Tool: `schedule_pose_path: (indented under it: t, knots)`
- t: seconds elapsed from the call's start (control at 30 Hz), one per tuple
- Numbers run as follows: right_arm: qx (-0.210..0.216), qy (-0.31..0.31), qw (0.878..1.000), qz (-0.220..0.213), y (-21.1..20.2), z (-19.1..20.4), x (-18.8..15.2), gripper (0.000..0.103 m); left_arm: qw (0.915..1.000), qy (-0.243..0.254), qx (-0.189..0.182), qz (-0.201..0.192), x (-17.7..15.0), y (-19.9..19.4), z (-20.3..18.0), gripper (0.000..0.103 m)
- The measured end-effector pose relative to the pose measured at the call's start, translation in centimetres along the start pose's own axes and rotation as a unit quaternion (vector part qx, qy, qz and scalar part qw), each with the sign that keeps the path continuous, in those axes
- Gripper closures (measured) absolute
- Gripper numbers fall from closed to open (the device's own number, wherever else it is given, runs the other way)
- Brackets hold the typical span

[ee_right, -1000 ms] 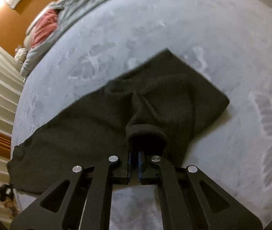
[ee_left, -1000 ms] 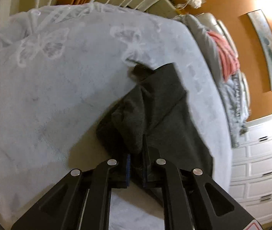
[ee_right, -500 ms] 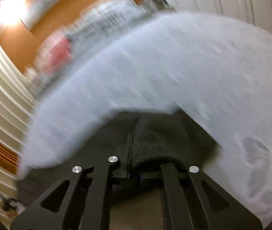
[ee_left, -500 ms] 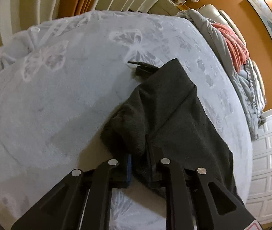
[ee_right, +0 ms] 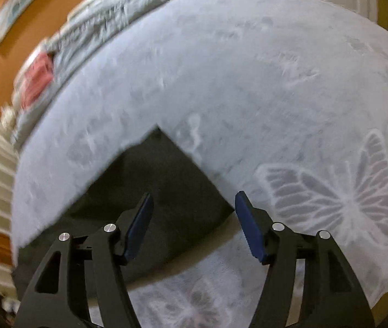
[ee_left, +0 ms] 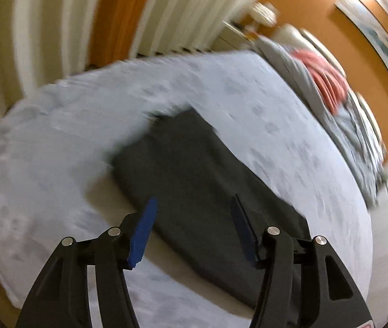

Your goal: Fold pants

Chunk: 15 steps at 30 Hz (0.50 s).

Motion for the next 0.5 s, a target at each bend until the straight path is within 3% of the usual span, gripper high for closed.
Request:
schedule_pose_path:
  t: [0.1,0.17,0.2,0.23,0.27,0.37,0.4,0.43,0.47,0.5]
  knots:
    - [-0.006,-0.037,0.998,-0.045,-0.5,1.8,1.5,0.043,0.9991,0.027,-0.008,0.032,-2.3,2.2,-2.8,0.048]
    - [-0.017,-0.059,0.998,-0.029,1.1,2.7,1.2,0.046,0.9969,0.053,-0.002,0.058,-3.9,4.0,-4.4,0.046]
    - [-0.020,-0.070,0.997,-0.008,2.1,3.1,0.8,0.057,0.9958,0.064,0.006,0.065,-4.3,4.6,-4.7,0.046]
    - [-0.019,-0.078,0.997,0.002,2.5,3.5,0.7,0.092,0.9943,0.078,0.026,0.069,-4.7,5.5,-4.7,0.046]
    - [-0.011,-0.088,0.996,-0.010,1.6,4.5,1.1,0.097,0.9924,0.089,0.048,0.070,-4.9,6.5,-4.5,0.046]
    - [0.025,-0.112,0.988,-0.106,-3.4,7.4,4.1,0.097,0.9879,0.109,0.098,0.052,-4.3,7.6,-3.6,0.046]
    - [0.017,-0.112,0.986,-0.123,-3.6,7.2,4.8,0.096,0.9846,0.116,0.124,0.040,-3.9,7.9,-3.0,0.046]
    - [-0.009,-0.108,0.986,-0.128,-2.9,6.0,5.2,0.093,0.9797,0.125,0.154,0.027,-3.3,8.2,-2.2,0.046]
    - [-0.052,-0.093,0.989,-0.104,-0.8,3.8,4.9,0.082,0.9761,0.133,0.171,0.019,-2.9,8.6,-1.6,0.045]
    - [-0.074,-0.081,0.991,-0.078,0.7,2.2,4.3,0.078,0.9739,0.136,0.181,0.014,-2.6,9.0,-1.2,0.043]
Point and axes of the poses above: each gripper's, at about its wrist camera, not at the fingertips, and y roughly the way its jaws point, z to its left, x to its top, the point moved 10 cm from there along y, roughly the way its jaws point, and after that the axes turned 1 degree about -x, right-handed, at the moved point
